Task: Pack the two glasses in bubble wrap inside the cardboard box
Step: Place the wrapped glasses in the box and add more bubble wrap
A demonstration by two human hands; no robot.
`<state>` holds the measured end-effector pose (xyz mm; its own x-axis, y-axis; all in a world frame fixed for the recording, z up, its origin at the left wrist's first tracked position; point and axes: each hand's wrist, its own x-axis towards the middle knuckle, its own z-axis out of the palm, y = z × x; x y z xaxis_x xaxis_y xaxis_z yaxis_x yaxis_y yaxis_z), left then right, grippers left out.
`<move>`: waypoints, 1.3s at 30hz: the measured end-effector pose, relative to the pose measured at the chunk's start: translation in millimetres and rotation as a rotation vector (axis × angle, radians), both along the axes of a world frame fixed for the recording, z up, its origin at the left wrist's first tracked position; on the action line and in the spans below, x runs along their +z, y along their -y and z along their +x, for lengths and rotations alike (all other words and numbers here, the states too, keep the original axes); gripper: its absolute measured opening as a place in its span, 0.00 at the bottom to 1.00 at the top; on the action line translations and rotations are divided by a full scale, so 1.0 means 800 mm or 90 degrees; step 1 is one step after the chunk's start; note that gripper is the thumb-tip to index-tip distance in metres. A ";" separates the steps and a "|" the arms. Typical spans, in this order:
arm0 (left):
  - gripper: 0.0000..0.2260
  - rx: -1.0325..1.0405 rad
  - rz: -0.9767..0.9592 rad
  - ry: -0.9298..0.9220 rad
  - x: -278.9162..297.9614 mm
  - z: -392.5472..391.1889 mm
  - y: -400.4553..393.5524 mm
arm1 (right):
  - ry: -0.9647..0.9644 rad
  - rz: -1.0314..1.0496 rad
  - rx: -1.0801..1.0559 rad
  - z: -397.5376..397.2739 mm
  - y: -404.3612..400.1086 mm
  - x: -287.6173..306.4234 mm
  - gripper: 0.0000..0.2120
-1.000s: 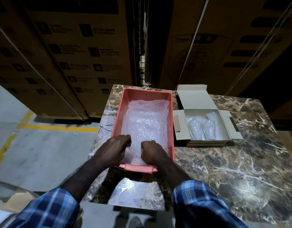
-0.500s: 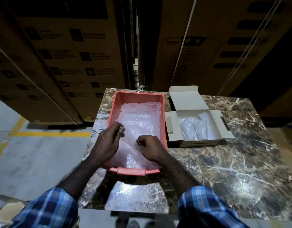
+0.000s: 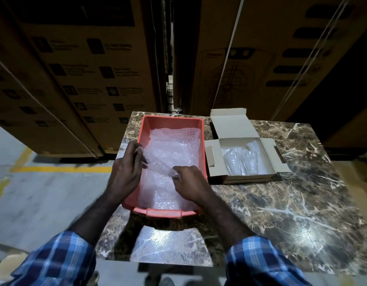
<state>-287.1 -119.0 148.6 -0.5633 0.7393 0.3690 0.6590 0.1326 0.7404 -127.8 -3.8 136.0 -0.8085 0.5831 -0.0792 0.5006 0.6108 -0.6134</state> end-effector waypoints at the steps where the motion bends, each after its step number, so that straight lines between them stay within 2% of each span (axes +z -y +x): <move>1: 0.02 0.001 0.004 -0.002 0.004 -0.001 -0.002 | -0.024 0.044 -0.032 0.001 -0.004 0.002 0.11; 8: 0.04 0.036 0.104 0.040 0.050 -0.010 -0.030 | -0.165 0.206 -0.130 0.014 -0.043 0.068 0.17; 9: 0.05 0.040 0.126 0.041 0.061 -0.008 -0.036 | -0.167 0.207 -0.127 0.016 -0.047 0.076 0.19; 13: 0.06 0.011 0.197 -0.054 0.111 0.017 -0.058 | -0.147 0.208 -0.088 0.016 -0.050 0.106 0.42; 16: 0.08 0.008 0.236 -0.128 0.147 0.040 -0.069 | -0.204 0.287 -0.132 0.016 -0.046 0.121 0.46; 19: 0.09 0.045 0.293 -0.150 0.178 0.060 -0.075 | -0.297 0.409 -0.228 0.029 -0.055 0.134 0.43; 21: 0.05 0.068 0.332 -0.165 0.198 0.076 -0.077 | -0.346 0.437 -0.259 0.045 -0.068 0.143 0.38; 25: 0.06 0.085 0.327 -0.159 0.219 0.107 -0.093 | -0.385 0.395 -0.267 0.091 -0.103 0.161 0.24; 28: 0.06 0.082 0.321 -0.110 0.222 0.136 -0.118 | -0.421 0.328 -0.251 0.134 -0.135 0.176 0.13; 31: 0.06 0.060 0.337 -0.071 0.231 0.174 -0.144 | -0.470 0.207 -0.260 0.186 -0.163 0.201 0.13; 33: 0.07 0.060 0.354 -0.061 0.239 0.203 -0.159 | -0.495 0.182 -0.268 0.222 -0.178 0.218 0.13; 36: 0.10 0.049 0.392 -0.047 0.252 0.251 -0.182 | -0.492 0.246 -0.280 0.271 -0.197 0.239 0.12; 39: 0.07 0.022 0.414 -0.023 0.261 0.296 -0.209 | -0.403 0.354 -0.327 0.319 -0.218 0.248 0.12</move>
<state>-50.5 48.1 357.7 -0.5612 0.3405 0.7543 0.6886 -0.3135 0.6539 127.2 170.9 334.5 -0.2447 0.6981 0.6729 0.4638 0.6937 -0.5510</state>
